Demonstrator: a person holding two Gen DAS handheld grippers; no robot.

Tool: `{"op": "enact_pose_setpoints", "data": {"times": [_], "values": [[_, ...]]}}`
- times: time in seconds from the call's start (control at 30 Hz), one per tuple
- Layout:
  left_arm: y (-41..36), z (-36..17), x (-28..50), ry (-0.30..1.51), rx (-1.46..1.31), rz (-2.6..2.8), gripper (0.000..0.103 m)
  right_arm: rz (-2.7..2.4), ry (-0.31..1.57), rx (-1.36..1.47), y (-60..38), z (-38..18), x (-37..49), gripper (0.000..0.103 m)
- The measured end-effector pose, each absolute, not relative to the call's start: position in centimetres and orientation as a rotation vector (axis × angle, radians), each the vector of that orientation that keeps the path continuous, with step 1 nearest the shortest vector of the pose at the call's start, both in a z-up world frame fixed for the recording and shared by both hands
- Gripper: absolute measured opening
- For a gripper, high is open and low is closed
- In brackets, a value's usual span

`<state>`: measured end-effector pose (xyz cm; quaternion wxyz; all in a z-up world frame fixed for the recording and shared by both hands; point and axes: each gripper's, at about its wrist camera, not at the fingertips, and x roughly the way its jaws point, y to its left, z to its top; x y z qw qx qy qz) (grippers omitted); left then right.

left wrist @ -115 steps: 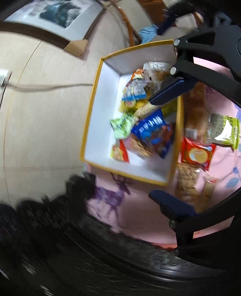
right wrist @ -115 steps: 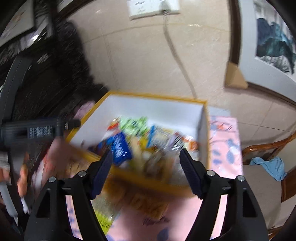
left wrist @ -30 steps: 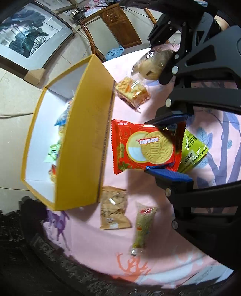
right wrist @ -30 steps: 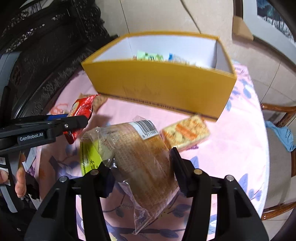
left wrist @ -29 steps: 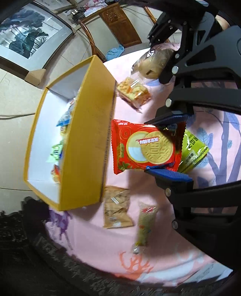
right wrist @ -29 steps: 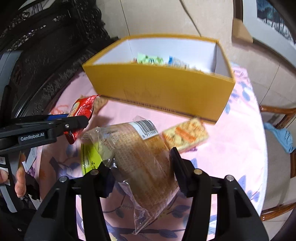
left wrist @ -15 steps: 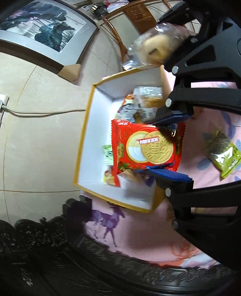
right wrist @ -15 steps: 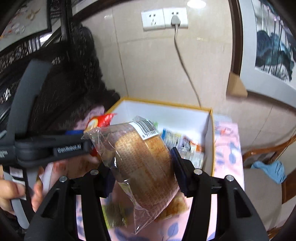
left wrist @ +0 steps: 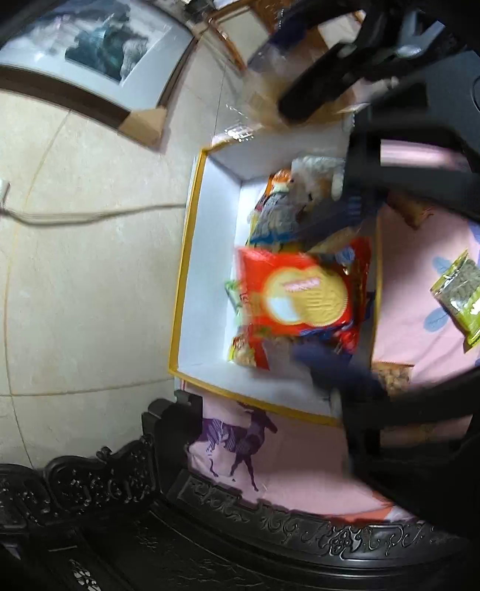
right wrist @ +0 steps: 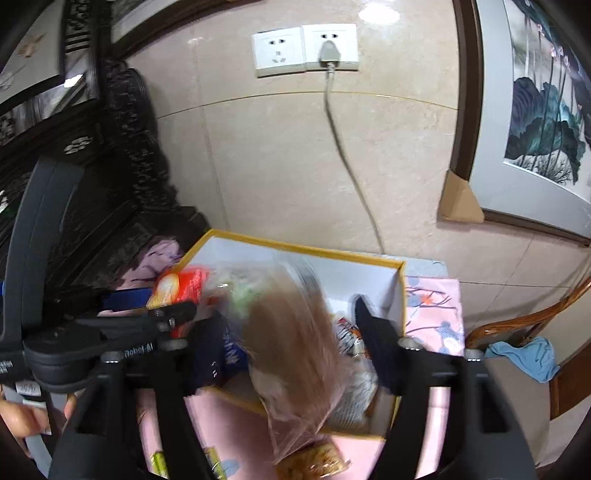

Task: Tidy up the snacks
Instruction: 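Carry the red biscuit pack and round bread bag into the yellow box, opening both grippers, then grasp the green bean bag with the left gripper while the right grasps the orange cracker pack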

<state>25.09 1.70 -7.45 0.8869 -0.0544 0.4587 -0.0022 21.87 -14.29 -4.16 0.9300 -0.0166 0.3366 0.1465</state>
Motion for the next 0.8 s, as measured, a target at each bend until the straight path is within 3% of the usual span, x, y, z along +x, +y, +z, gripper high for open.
{"op": "enact_pose_setpoints", "data": {"times": [0.57,0.8], "values": [[2.8,-7.3,24.2,0.935,-0.128,0.035,0.09,0.288,0.733,-0.015,-16.1,-5.1,20.0,0.079],[4.4,-9.4,18.3,0.956,-0.148,0.036,0.091,0.288,0.871,0.006,-17.6,-10.4,14.6,0.079]]}}
